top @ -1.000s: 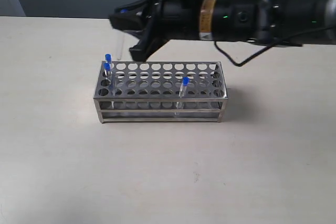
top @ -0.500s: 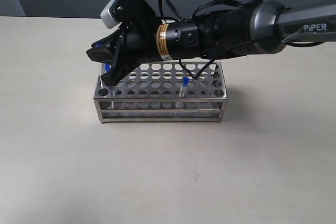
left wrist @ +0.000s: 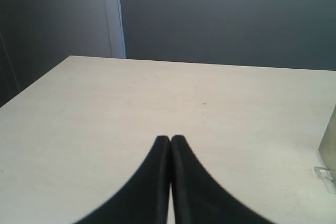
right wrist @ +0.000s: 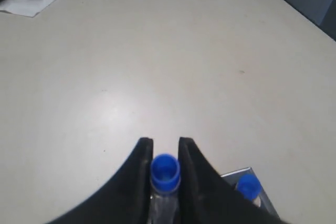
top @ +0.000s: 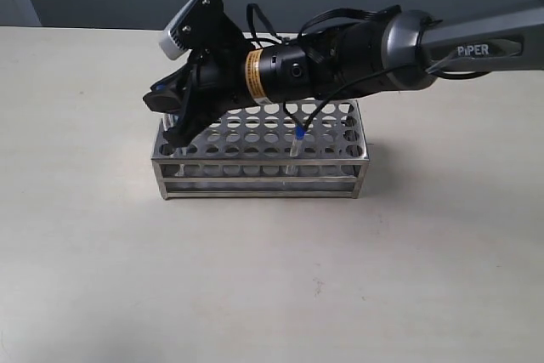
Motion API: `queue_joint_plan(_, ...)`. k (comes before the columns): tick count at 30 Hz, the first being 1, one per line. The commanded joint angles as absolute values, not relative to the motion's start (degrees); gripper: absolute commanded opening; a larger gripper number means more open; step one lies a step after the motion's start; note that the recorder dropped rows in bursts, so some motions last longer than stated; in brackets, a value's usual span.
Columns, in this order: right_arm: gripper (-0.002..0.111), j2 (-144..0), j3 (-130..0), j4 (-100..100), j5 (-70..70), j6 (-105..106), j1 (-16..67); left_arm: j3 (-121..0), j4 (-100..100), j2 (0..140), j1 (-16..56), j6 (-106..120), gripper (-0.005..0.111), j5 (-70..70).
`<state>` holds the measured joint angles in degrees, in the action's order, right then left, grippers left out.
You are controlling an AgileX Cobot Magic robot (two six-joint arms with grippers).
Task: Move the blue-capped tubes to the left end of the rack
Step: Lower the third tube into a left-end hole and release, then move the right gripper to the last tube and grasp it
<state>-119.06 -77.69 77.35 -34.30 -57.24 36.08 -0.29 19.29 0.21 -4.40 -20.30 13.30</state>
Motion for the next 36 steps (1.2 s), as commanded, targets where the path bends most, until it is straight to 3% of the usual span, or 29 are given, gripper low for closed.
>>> queue_joint_plan(1,0.0,-119.54,-78.0,79.51,-34.63,-59.6,36.09,-0.1,19.08,0.0,-4.01,-20.37,0.0,13.31)
queue_joint_plan(3,0.004,-119.59,-78.0,80.26,-34.87,-59.86,36.09,-0.1,19.08,0.0,-4.01,-20.37,0.0,13.31)
queue_joint_plan(8,0.033,-119.59,-78.0,81.05,-35.62,-60.14,36.09,-0.1,19.08,0.0,-4.01,-20.37,0.0,13.31)
queue_joint_plan(10,0.038,-119.59,-78.0,81.05,-35.62,-60.14,36.09,-0.1,19.08,0.0,-4.01,-20.37,0.0,13.31)
queue_joint_plan(21,0.038,-108.22,-76.54,86.47,-28.99,-63.64,33.29,-0.1,19.08,0.0,-4.01,-20.37,0.0,13.31)
queue_joint_plan(28,0.031,-94.96,-60.38,82.29,-33.53,-64.37,23.89,-0.1,19.08,0.0,-4.01,-20.37,0.0,13.31)
queue_joint_plan(36,0.031,-89.17,-39.95,48.81,-35.93,-34.46,22.26,-0.1,19.08,0.0,-4.01,-20.37,0.0,13.31)
